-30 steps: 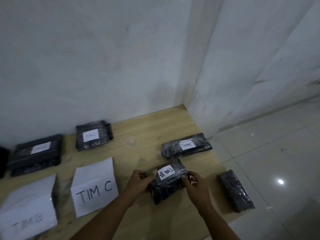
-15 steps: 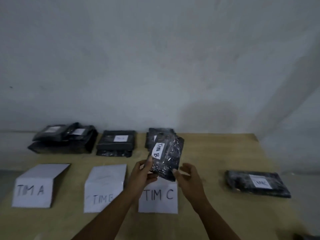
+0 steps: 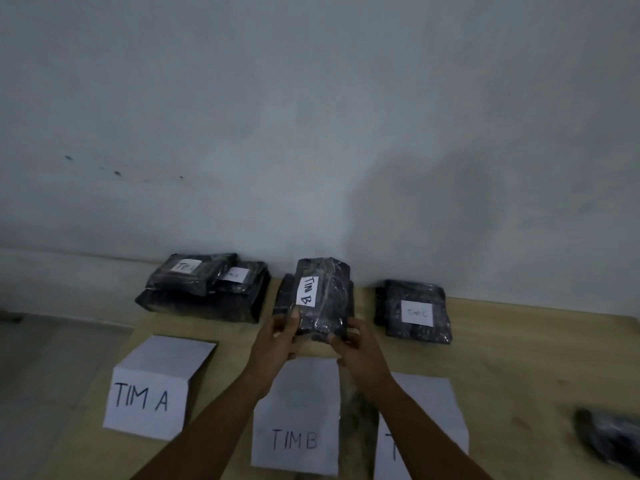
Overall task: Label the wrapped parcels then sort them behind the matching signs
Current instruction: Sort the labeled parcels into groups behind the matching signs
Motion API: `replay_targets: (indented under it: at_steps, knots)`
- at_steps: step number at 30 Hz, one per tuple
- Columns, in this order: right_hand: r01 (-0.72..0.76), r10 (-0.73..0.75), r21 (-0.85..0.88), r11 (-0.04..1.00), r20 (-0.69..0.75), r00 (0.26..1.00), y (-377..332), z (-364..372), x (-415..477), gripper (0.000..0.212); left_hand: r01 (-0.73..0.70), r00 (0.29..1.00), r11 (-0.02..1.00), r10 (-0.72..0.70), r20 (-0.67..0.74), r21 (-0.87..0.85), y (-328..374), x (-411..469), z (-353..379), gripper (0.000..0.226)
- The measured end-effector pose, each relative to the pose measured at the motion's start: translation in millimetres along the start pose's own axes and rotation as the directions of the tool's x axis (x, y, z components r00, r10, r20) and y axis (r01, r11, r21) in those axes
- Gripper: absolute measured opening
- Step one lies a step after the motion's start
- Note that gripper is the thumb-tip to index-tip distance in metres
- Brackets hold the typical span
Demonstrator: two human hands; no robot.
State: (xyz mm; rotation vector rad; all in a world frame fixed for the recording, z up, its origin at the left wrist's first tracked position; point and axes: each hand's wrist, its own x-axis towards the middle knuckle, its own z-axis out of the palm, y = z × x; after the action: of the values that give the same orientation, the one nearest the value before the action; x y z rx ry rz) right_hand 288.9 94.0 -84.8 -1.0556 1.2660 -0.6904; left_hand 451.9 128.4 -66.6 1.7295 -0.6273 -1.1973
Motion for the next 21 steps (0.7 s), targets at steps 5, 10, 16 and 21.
replay_targets:
  at_steps: [5, 10, 16, 21]
  knots:
    - [-0.147, 0.157, 0.379, 0.914, 0.006, 0.988, -18, 11, 38, 0.029, -0.008, 1.000, 1.000, 0.008, 0.018, 0.021, -4, 32, -29, 0.038]
    - [-0.146, 0.181, 0.207, 0.967, -0.158, 0.971, -33, 9, 83, 0.021, -0.041, 0.999, 0.998, 0.041, -0.005, -0.043, -6, 57, -33, 0.050]
    - [-0.110, 0.135, 0.084, 0.990, -0.416, 0.899, -45, 16, 114, 0.036, -0.091, 0.990, 0.996, 0.093, 0.102, -0.025, -10, 70, -20, 0.023]
    - [-0.020, 0.029, 0.027, 0.999, -0.414, 0.910, -41, 25, 95, 0.017, -0.093, 0.968, 0.995, 0.080, 0.237, 0.047, -10, 69, -16, 0.030]
